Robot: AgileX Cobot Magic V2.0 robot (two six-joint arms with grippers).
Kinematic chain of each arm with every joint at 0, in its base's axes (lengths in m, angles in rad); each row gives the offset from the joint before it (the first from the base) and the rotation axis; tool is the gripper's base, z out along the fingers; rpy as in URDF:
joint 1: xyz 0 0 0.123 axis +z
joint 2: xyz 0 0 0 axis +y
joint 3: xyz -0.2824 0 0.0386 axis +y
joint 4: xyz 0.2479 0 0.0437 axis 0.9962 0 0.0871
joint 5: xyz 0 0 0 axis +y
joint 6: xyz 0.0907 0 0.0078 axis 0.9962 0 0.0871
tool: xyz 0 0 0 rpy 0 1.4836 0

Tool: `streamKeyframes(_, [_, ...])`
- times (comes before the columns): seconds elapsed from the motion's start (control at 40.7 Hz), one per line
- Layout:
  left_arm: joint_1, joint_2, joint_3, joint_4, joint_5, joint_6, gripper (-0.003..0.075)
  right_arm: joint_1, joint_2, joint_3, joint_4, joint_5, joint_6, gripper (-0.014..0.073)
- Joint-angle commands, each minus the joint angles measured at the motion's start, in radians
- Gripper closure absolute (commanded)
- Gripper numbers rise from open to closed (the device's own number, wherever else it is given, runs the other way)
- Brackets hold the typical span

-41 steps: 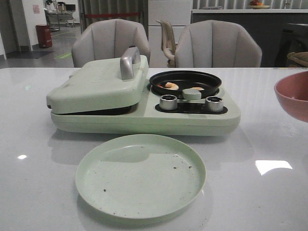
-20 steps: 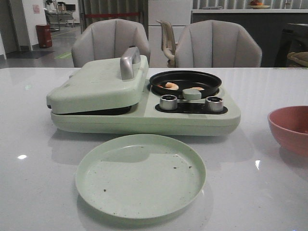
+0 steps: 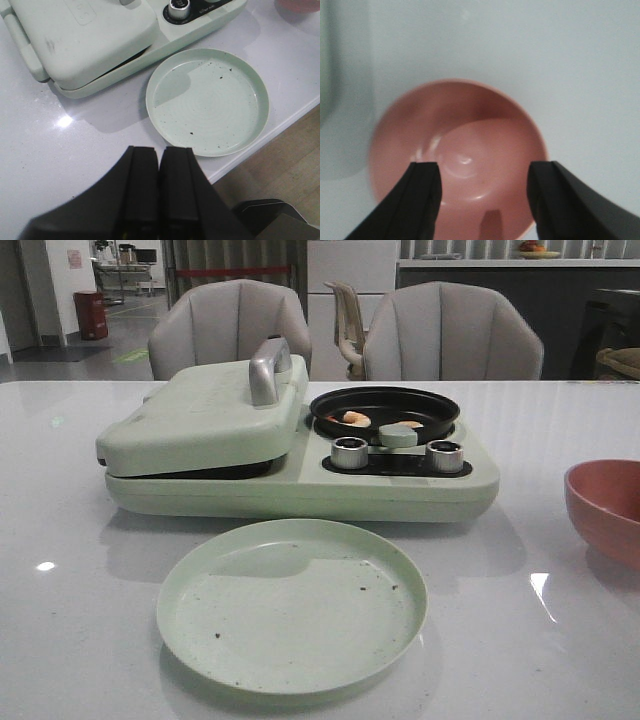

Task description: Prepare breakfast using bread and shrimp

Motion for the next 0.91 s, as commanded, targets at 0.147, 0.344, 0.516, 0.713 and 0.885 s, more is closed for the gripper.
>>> streamKeyframes(0.147, [-0.008, -0.010, -0.026, -0.007, -0.064, -0.008, 0.0620, 0.113, -0.293, 0.106, 0.015, -0.075, -0.018, 0.0099])
streamKeyframes(0.344, [-0.008, -0.010, -0.026, -0.007, -0.064, -0.008, 0.0620, 0.114, -0.485, 0.275, 0.025, -0.076, -0.018, 0.0099])
streamKeyframes(0.516, [-0.008, -0.010, -0.026, -0.007, -0.064, -0.008, 0.0620, 0.114, -0.650, 0.422, 0.025, -0.057, -0.018, 0.0099])
streamKeyframes(0.713, [-0.008, -0.010, -0.026, -0.007, -0.064, -0.008, 0.0620, 0.114, -0.795, 0.531, 0.026, -0.020, -0.018, 0.0099])
streamKeyframes(0.885, [-0.008, -0.010, -0.026, -0.007, -0.064, -0.008, 0.0620, 0.114, -0.883, 0.562, 0.026, -0.006, -0.018, 0.0224])
